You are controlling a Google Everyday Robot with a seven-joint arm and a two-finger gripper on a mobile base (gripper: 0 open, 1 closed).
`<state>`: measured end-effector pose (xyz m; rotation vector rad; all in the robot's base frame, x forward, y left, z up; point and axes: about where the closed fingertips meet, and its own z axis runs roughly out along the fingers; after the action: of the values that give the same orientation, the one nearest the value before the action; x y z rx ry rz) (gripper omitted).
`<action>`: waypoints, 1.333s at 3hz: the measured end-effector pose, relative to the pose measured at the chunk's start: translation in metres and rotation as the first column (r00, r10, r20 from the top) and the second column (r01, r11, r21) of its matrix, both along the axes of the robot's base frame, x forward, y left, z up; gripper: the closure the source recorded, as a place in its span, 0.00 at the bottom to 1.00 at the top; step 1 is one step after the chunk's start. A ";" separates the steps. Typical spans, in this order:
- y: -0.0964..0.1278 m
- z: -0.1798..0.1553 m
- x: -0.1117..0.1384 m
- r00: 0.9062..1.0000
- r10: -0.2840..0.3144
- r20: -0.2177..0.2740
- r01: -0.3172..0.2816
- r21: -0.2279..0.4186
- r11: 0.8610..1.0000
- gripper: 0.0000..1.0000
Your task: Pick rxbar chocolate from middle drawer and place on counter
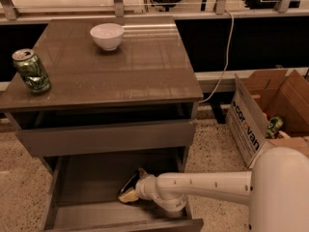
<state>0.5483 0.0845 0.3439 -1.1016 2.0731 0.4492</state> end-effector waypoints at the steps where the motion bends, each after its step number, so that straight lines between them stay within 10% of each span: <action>1: 0.000 0.004 0.000 1.000 0.000 0.000 0.000 0.000 1.000 0.84; 2: 0.000 0.006 0.000 1.000 0.000 0.000 0.000 0.000 1.000 1.00; 4: 0.000 0.009 0.000 1.000 0.000 0.000 0.000 0.000 1.000 1.00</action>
Offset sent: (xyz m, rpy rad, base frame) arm -0.0094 0.0001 0.0660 0.2139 -0.0616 0.0783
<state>0.5483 0.0845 0.3527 -1.1019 2.0726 0.4492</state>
